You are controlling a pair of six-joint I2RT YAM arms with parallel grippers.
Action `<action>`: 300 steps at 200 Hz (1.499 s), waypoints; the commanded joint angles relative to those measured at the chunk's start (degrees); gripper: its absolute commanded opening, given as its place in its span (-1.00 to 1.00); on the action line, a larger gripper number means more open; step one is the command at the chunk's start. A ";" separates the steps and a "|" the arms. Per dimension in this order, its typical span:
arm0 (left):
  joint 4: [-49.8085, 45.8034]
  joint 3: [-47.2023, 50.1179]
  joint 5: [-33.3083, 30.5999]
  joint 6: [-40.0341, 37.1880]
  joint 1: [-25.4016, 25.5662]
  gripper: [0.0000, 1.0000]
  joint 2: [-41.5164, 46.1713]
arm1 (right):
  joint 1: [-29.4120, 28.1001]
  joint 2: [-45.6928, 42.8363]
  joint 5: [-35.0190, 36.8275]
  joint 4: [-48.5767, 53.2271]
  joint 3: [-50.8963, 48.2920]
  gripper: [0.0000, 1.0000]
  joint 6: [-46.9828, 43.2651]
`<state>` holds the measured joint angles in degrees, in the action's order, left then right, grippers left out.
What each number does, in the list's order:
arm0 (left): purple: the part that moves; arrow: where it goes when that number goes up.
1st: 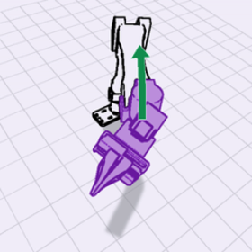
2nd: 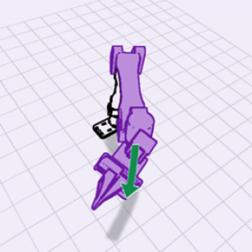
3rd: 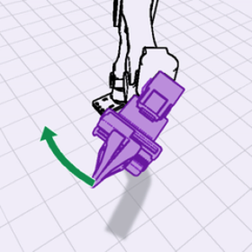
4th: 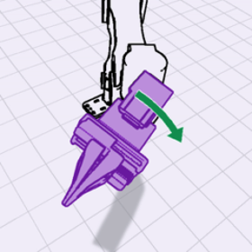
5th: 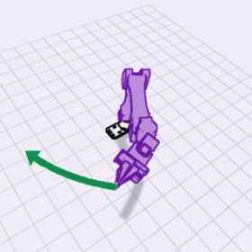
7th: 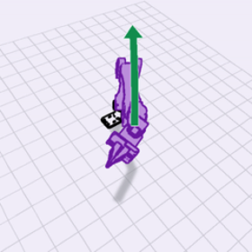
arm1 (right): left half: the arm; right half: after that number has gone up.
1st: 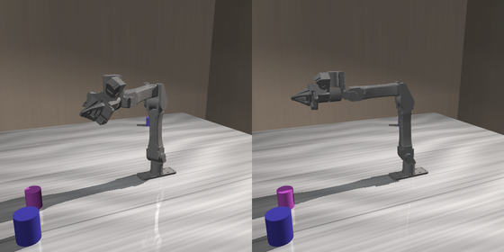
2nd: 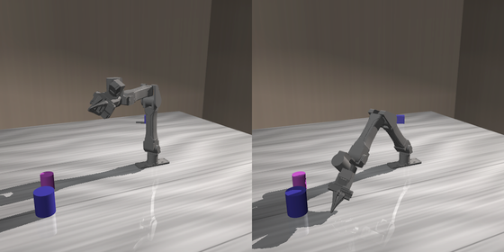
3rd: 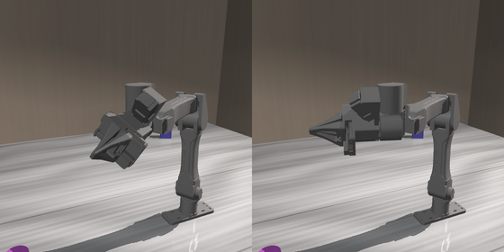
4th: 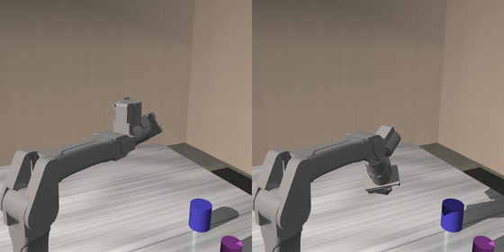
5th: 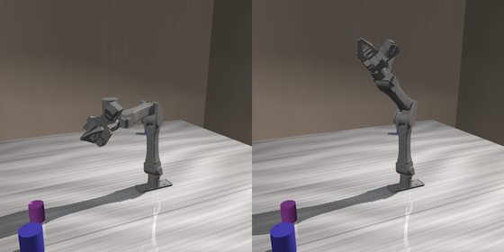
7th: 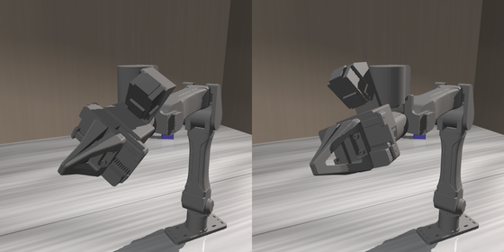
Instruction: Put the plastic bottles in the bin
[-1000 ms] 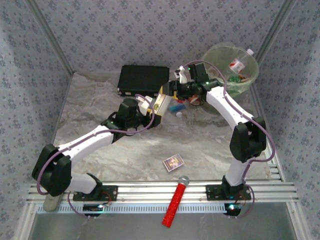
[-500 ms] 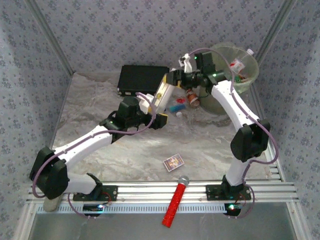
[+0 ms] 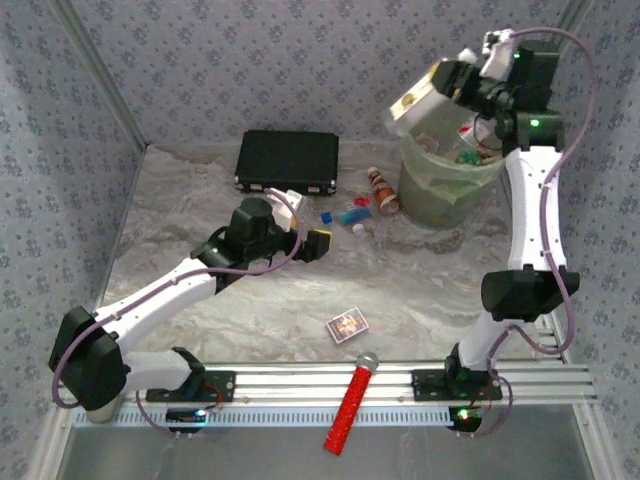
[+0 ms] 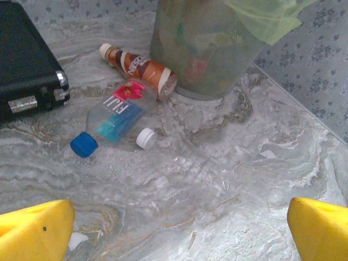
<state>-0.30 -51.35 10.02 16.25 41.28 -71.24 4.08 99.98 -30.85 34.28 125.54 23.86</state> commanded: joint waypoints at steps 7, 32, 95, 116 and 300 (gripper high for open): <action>-0.70 0.24 -0.74 0.94 0.27 1.00 0.49 | 3.38 -0.86 10.98 0.43 2.43 0.00 -3.15; -1.46 -0.03 -0.92 0.89 0.21 1.00 0.40 | 4.84 -0.09 19.06 -1.35 1.29 -0.01 -5.58; -2.06 0.56 -1.32 1.77 0.28 1.00 1.33 | 4.69 6.45 21.60 -1.77 1.21 -0.01 -6.85; -2.47 0.74 -1.78 1.77 0.22 0.99 1.64 | 3.82 8.19 22.39 -1.85 0.61 -0.02 -7.33; -3.59 2.43 -3.16 1.67 0.23 0.99 2.77 | 0.59 5.83 21.71 -7.51 -18.58 0.16 -4.16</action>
<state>-3.29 -49.23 7.79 17.69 41.28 -70.17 5.15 106.13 -8.80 17.08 105.34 20.29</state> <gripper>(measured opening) 0.997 0.578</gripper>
